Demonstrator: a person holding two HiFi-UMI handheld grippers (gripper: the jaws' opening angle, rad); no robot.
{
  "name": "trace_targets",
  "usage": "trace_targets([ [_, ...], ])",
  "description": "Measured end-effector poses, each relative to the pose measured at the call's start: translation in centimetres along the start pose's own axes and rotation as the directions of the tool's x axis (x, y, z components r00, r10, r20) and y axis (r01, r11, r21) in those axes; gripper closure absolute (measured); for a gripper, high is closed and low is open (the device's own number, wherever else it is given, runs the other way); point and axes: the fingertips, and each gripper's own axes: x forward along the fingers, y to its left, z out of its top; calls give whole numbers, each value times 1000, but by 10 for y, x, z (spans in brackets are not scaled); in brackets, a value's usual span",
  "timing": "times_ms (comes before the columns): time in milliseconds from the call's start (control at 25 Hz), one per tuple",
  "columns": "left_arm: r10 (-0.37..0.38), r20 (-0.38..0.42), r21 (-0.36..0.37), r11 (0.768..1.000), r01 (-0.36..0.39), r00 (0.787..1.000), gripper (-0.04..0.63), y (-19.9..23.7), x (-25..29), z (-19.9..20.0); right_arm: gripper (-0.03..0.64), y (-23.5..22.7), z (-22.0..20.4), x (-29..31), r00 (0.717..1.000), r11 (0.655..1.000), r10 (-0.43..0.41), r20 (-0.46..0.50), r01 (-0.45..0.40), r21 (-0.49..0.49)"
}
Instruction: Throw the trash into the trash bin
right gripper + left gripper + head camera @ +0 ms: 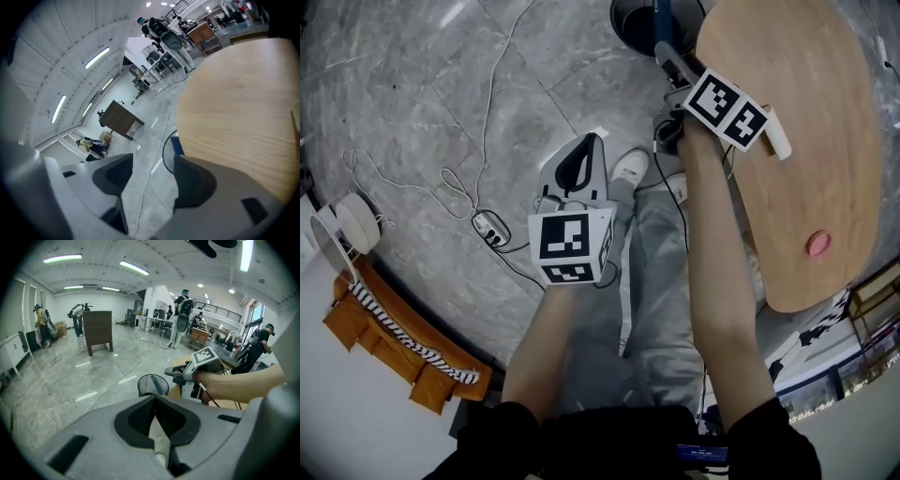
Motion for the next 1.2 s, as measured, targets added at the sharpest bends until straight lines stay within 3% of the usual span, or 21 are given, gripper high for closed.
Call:
trace_targets([
  [160, -2, -6, -10, 1000, 2, 1000, 589, -1, 0, -5, 389, 12, 9, -29, 998, 997, 32, 45, -28, -76],
  [280, -36, -11, 6, 999, 36, 999, 589, -17, 6, -7, 569, 1, 10, -70, 993, 980, 6, 117, 17, -196],
  [360, -65, -16, 24, 998, 65, 998, 589, -32, 9, -7, 584, -10, 11, -97, 989, 957, -19, 146, 60, -284],
  [480, -102, -25, 56, 993, 103, 994, 589, -52, 14, -3, 584, -30, 15, -130, 983, 890, -86, 162, 149, -432],
  [640, -149, -42, 101, 983, 153, 988, 589, -78, 21, -1, 579, -73, 28, -168, 961, 755, -212, 178, 277, -594],
  [760, -176, -56, 127, 975, 182, 983, 589, -95, 27, 0, 489, -105, 35, -189, 942, 701, -286, 178, 332, -632],
  [880, -206, -75, 154, 964, 215, 976, 589, -114, 32, -2, 478, -130, 40, -208, 922, 705, -330, 202, 383, -597],
  [1040, -253, -110, 194, 943, 270, 961, 589, -141, 40, -6, 472, -156, 37, -229, 902, 772, -366, 229, 432, -466],
  [1200, -283, -131, 218, 927, 306, 950, 589, -168, 47, -10, 465, -173, 29, -235, 910, 829, -358, 210, 413, -378],
])
